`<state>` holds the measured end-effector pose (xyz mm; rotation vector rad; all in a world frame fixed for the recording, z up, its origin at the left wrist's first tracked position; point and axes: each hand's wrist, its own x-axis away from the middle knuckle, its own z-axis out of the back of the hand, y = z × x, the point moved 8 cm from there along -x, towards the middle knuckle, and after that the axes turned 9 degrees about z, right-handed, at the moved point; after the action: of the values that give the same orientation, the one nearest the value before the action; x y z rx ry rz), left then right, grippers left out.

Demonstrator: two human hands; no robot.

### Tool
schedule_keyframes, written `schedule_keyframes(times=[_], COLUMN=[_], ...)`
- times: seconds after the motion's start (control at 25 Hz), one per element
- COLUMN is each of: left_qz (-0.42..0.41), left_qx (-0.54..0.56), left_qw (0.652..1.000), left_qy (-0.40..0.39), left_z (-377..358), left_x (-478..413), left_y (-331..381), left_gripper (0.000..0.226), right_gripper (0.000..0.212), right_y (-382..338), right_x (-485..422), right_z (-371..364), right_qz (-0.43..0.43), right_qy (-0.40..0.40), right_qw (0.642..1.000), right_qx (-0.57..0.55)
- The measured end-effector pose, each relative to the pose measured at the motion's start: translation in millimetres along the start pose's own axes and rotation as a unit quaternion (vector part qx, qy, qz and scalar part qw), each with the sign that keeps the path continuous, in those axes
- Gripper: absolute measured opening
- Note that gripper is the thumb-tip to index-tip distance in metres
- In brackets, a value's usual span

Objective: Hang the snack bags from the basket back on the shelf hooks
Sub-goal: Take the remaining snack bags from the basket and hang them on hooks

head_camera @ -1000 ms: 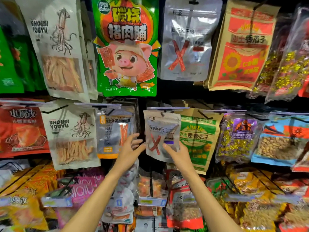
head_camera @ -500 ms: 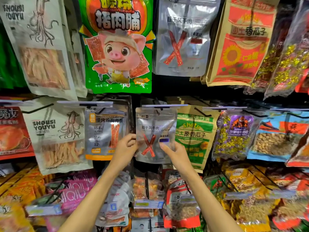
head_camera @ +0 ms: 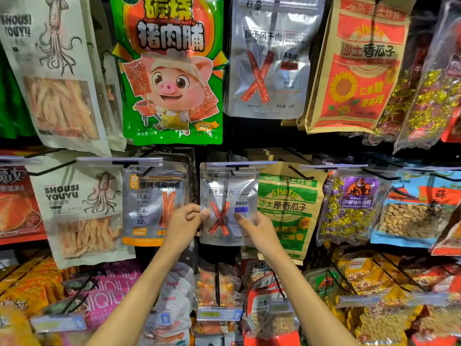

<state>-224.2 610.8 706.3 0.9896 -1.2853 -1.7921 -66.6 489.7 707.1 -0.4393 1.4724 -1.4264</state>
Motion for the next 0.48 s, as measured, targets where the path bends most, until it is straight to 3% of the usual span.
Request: schedule_keyframes(times=[0.2,0.48], left_qz=[-0.014,-0.028], left_qx=[-0.013,-0.069], left_qw=[1.000,0.997], left_qy=[0.006,0.021], left_z=[3.7,8.9], left_x=[3.0,4.6], left_y=[0.4,2.7], left_gripper=[0.022,0.018], right_gripper=[0.023,0.041], right_y=[8.0,11.6], right_x=[0.0,1.2], right_z=[-0.4,2.4], right_qz=[-0.018,-0.023], right_qy=[-0.009,0.001], right_qw=[1.000,1.000], right_qx=[-0.018,-0.002])
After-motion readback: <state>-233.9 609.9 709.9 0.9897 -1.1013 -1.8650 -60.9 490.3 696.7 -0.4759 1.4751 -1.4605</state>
